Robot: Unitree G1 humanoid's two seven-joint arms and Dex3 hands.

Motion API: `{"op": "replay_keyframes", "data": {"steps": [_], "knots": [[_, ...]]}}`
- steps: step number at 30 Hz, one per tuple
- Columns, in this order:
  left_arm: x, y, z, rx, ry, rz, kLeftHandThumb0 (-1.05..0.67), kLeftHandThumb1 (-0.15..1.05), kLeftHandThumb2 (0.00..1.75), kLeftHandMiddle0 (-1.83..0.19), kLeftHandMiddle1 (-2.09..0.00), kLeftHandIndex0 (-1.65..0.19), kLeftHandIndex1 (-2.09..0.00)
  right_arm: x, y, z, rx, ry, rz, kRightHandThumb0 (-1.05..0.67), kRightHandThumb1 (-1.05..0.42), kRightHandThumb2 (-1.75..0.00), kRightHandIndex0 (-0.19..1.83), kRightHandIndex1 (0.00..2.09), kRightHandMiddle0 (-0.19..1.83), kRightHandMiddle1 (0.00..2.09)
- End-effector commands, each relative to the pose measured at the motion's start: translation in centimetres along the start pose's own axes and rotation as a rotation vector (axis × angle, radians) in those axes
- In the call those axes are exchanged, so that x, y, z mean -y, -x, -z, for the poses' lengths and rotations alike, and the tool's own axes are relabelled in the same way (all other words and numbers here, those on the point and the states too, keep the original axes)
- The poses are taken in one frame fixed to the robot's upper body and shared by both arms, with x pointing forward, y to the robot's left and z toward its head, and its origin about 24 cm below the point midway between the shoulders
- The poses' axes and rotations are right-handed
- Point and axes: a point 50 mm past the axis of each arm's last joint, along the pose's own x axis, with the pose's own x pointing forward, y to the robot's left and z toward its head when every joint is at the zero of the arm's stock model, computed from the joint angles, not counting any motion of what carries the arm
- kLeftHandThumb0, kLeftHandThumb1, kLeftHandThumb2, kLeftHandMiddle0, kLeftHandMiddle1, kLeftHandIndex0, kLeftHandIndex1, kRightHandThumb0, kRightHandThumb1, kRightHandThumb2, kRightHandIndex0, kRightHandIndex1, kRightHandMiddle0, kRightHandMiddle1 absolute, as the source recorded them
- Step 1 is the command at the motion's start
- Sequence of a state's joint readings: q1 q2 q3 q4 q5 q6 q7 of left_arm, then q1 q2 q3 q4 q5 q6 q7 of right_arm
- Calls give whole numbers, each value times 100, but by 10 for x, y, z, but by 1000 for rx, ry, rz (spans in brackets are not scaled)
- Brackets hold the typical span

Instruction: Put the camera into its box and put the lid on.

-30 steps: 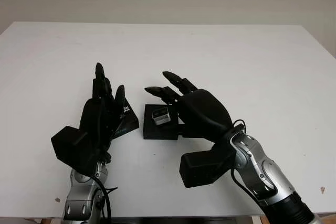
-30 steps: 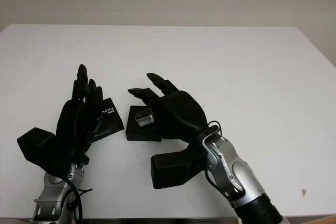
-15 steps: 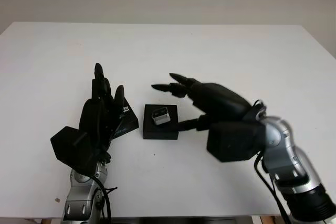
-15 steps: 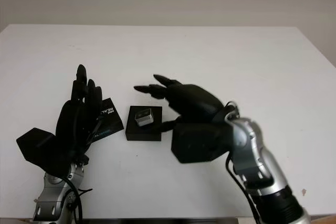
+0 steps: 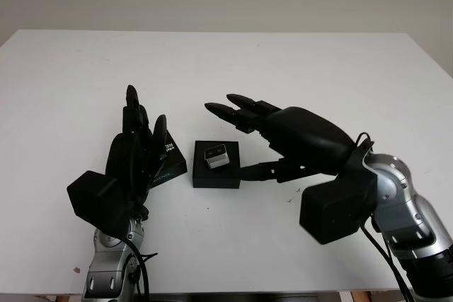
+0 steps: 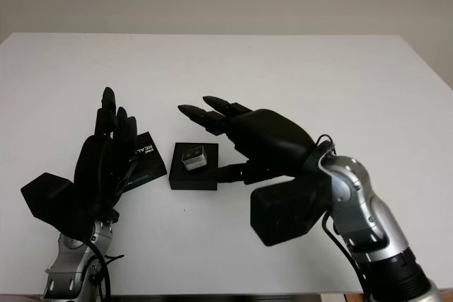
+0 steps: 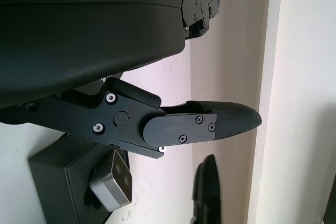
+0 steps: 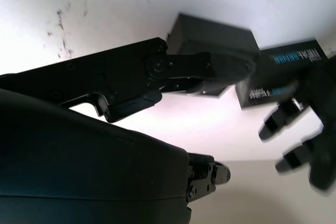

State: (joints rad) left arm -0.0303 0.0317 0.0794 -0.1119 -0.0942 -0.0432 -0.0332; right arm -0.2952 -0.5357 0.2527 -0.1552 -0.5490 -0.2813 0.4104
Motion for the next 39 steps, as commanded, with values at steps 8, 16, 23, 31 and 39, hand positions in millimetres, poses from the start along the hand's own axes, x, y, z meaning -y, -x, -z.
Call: {"op": "replay_keyframes", "data": {"steps": [8,16,23,31,39], "knots": [[-2,0,-3,18,3,-2,-74,105,46,19,0,19,-1,-49,-4,13,4,62,-92,-81,-105,-55,-19,0,-19,0],[-2,2,-6,16,-5,-7,-74,105,47,19,0,19,-1,-74,0,21,-15,86,-233,-80,-105,-52,-19,1,-17,2],[-3,3,-6,19,-8,-4,-73,105,48,19,0,19,0,-67,8,20,-27,156,-331,-82,-105,-54,-14,5,-12,5],[-2,4,-7,15,-10,-6,-72,105,49,19,0,19,0,-59,13,13,-9,168,-333,-82,-105,-52,-12,6,-7,7],[-2,3,-7,17,-7,-6,-73,105,49,19,0,19,0,-57,13,9,9,196,-352,-83,-105,-55,-13,5,-5,7]]}}
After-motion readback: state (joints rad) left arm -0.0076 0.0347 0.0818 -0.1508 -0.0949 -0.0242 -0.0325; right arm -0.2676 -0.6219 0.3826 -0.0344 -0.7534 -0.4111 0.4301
